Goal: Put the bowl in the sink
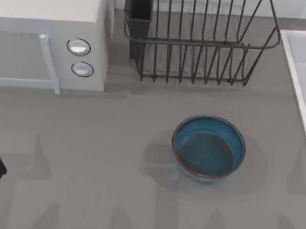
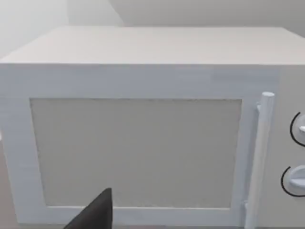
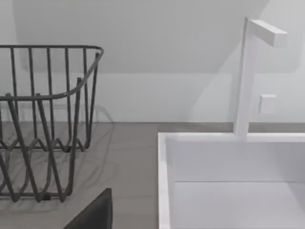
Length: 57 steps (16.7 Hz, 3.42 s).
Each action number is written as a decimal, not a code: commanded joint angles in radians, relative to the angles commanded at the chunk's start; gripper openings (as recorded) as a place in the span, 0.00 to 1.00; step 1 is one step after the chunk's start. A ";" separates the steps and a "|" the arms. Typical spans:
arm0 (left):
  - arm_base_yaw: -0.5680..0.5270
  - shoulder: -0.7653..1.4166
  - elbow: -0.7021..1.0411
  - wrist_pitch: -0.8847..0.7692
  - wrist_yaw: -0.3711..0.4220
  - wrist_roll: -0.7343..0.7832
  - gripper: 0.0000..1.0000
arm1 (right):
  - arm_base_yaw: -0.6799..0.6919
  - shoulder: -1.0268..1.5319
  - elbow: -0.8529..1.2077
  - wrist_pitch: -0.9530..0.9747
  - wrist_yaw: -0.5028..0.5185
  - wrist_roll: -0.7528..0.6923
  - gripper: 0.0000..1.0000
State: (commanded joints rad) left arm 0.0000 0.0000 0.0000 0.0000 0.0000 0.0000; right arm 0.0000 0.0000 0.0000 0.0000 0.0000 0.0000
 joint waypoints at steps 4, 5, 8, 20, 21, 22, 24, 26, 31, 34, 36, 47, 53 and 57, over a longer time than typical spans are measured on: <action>0.000 0.000 0.000 0.000 0.000 0.000 1.00 | 0.011 0.030 0.030 -0.026 -0.002 0.009 1.00; 0.000 0.000 0.000 0.000 0.000 0.000 1.00 | 0.022 0.062 0.061 -0.051 -0.003 0.019 1.00; 0.000 0.000 0.000 0.000 0.000 0.000 1.00 | 0.067 0.219 0.213 -0.169 -0.004 0.064 1.00; 0.000 0.000 0.000 0.000 0.000 0.000 1.00 | 0.326 1.395 1.142 -0.908 0.000 0.335 1.00; 0.000 0.000 0.000 0.000 0.000 0.000 1.00 | 0.346 1.477 1.211 -0.963 0.000 0.356 1.00; 0.000 0.000 0.000 0.000 0.000 0.000 1.00 | 0.364 1.554 1.278 -1.015 0.000 0.376 1.00; 0.000 0.000 0.000 0.000 0.000 0.000 1.00 | 0.398 1.695 1.400 -1.106 0.000 0.410 1.00; 0.000 0.000 0.000 0.000 0.000 0.000 1.00 | 0.424 1.811 1.499 -1.177 0.001 0.439 1.00; 0.000 0.000 0.000 0.000 0.000 0.000 1.00 | 0.454 1.927 1.610 -1.254 0.001 0.470 1.00; 0.000 0.000 0.000 0.000 0.000 0.000 1.00 | 0.454 1.927 1.610 -1.254 0.001 0.470 1.00; 0.000 0.000 0.000 0.000 0.000 0.000 1.00 | 0.449 1.925 1.604 -1.249 0.001 0.468 1.00; 0.000 0.000 0.000 0.000 0.000 0.000 1.00 | 0.457 2.026 1.341 -0.885 0.002 0.474 1.00; 0.000 0.000 0.000 0.000 0.000 0.000 1.00 | 0.457 2.026 1.341 -0.885 0.002 0.474 0.77; 0.000 0.000 0.000 0.000 0.000 0.000 1.00 | 0.457 2.026 1.341 -0.885 0.002 0.474 0.47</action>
State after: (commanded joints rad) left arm 0.0000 0.0000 0.0000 0.0000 0.0000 0.0000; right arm 0.4568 2.0263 1.3407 -0.8852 0.0019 0.4738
